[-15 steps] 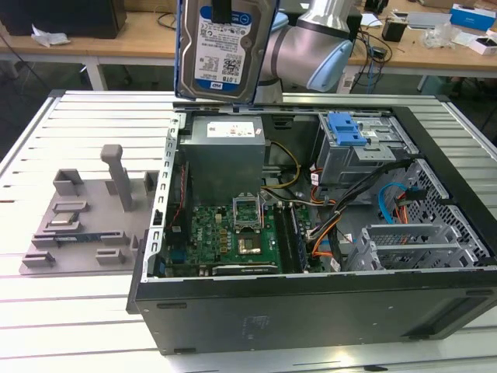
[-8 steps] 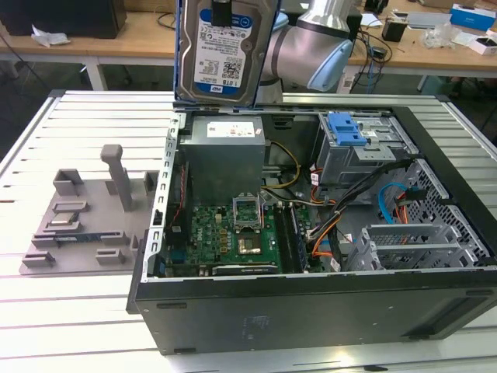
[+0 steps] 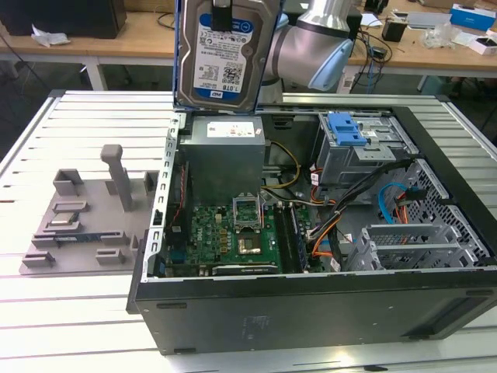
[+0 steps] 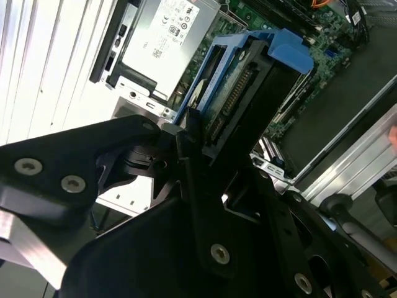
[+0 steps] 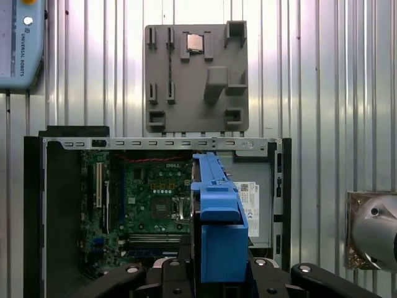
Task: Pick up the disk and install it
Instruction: 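Pick up the disk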
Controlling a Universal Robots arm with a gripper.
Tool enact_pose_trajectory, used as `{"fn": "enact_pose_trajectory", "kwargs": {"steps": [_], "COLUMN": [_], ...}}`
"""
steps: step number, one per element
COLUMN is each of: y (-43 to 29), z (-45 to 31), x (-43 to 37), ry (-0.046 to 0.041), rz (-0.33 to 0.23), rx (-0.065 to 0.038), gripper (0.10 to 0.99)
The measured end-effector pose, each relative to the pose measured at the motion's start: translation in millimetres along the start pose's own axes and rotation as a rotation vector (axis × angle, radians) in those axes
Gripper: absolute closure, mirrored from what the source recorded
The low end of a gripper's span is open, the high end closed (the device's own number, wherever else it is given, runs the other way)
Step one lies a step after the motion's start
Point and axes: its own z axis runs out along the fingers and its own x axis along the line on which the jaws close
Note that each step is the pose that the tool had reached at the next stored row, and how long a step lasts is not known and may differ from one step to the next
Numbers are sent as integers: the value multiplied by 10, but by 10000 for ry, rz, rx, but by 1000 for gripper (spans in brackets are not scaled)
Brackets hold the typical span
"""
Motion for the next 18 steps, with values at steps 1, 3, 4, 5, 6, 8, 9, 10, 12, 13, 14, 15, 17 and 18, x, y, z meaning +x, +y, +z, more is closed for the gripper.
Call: {"fn": "enact_pose_trajectory", "kwargs": {"steps": [1,3,4,5,6,8,9,10,12,13,14,15,17,18], "y": [0,0,0,0,0,-1,-1,-1,-1,-1,-1,-1,-1,-1], "z": [0,2,3,3,4,5,5,6,6,6,7,8,8,8], "x": [13,56,66,76,95,133,146,159,195,212,253,278,324,350], "ry": [0,1,1,0,0,1,0,0,0,1,0,0,0,0], "rz": [0,0,0,0,0,-1,-1,-1,0,0,0,0,0,-1], "rx": [0,-1,0,0,0,-1,0,0,-1,0,-1,0,0,-1], "gripper": [722,722,722,722,722,722,722,722,722,722,722,722,722,722]}}
